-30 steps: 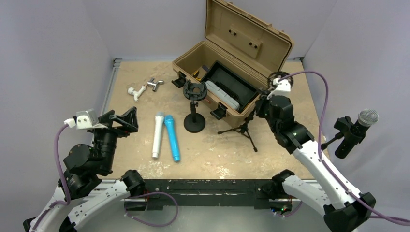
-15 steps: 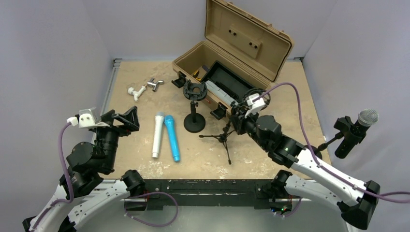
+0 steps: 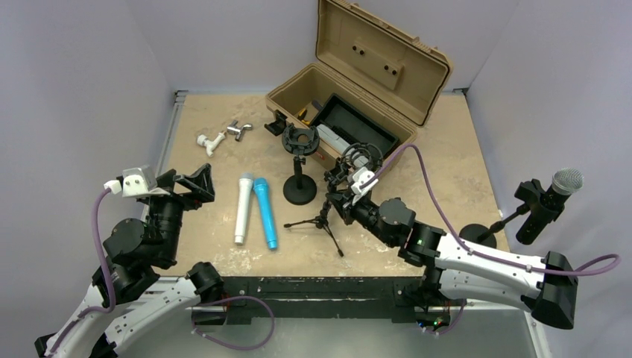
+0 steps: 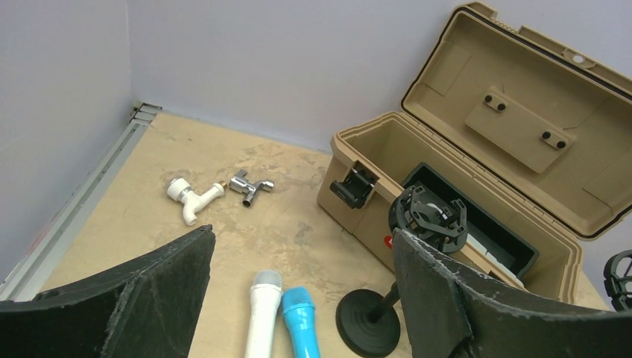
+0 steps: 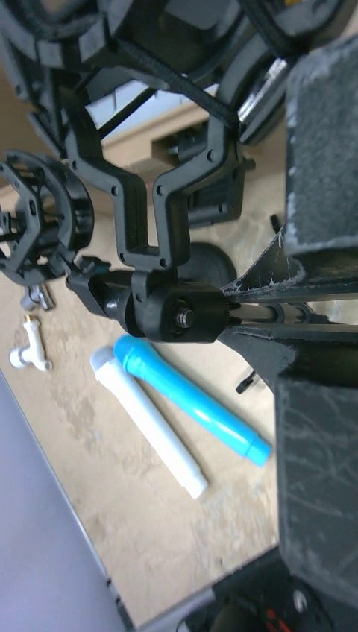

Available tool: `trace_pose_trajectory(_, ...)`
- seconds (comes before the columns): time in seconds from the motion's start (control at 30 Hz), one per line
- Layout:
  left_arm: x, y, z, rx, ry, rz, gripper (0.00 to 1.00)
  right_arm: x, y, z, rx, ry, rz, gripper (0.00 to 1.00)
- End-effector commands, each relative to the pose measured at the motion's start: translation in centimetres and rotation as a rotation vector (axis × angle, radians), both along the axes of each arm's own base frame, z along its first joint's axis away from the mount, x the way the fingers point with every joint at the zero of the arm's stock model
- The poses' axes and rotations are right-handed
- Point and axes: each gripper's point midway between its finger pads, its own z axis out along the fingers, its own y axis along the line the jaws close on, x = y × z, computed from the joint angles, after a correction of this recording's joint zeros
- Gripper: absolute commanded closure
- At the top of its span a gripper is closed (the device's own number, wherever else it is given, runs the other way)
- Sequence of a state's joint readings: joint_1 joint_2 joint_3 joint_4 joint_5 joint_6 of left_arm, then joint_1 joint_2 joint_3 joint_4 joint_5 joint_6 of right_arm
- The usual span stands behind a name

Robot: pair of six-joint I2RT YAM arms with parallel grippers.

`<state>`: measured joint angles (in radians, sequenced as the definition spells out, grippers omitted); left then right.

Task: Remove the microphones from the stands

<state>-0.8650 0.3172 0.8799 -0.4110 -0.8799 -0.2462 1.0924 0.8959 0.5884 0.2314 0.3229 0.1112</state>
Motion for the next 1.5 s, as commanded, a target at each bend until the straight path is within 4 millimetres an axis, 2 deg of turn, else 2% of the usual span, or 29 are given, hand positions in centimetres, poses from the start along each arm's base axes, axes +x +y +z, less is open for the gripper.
trace_pose_trajectory(0.0,0.2,0.0,0.6,-0.001,-0.014,0.013,0.14,1.6,-1.6,5.1,0.074,-0.26,-0.088,1.0)
trace_pose_trajectory(0.2,0.3,-0.1,0.5,0.005,-0.011,0.012,0.14,3.1,-2.1,4.2,-0.026,-0.401,-0.157,1.0)
trace_pose_trajectory(0.37,0.6,-0.3,0.3,0.019,-0.003,0.014,0.14,2.3,-0.9,5.7,-0.043,-0.533,-0.071,1.0)
trace_pose_trajectory(0.43,0.6,-0.4,0.3,0.018,-0.003,0.013,0.15,2.2,-0.4,5.7,-0.036,-0.56,-0.045,1.0)
trace_pose_trajectory(0.6,0.6,-0.4,0.3,0.021,-0.002,0.013,0.14,2.3,1.8,4.1,-0.065,-0.546,0.023,1.0)
trace_pose_trajectory(0.73,0.6,-0.3,0.4,0.022,-0.004,0.016,0.14,2.3,1.1,3.6,-0.049,-0.493,0.002,1.0)
trace_pose_trajectory(0.83,0.5,-0.5,0.4,0.017,-0.007,0.002,0.14,2.2,0.4,3.2,-0.051,-0.425,-0.013,0.78)
trace_pose_trajectory(0.93,0.5,-1.4,0.5,0.013,-0.012,-0.046,0.13,1.8,-0.3,3.0,-0.021,-0.36,-0.024,0.63)
trace_pose_trajectory(1.07,0.5,-4.2,0.6,0.029,-0.014,-0.179,0.08,0.9,-1.2,3.5,0.085,-0.277,-0.027,0.45)
trace_pose_trajectory(1.2,0.7,-8.9,-0.3,0.043,0.035,-0.367,0.05,-0.4,-0.7,4.4,0.157,-0.227,0.041,0.37)
trace_pose_trajectory(1.3,0.4,-12.9,-2.2,0.02,0.115,-0.525,0.05,-0.5,-0.1,4.6,0.216,-0.135,0.036,0.32)
trace_pose_trajectory(1.37,-0.2,-15.7,-3.8,-0.002,0.172,-0.645,0.05,0.1,-0.2,5.1,0.266,-0.067,-0.015,0.31)
trace_pose_trajectory(1.47,-1.4,-18.8,-7.0,-0.092,0.289,-0.776,0.05,0.0,0.1,5.9,0.318,-0.009,-0.014,0.3)
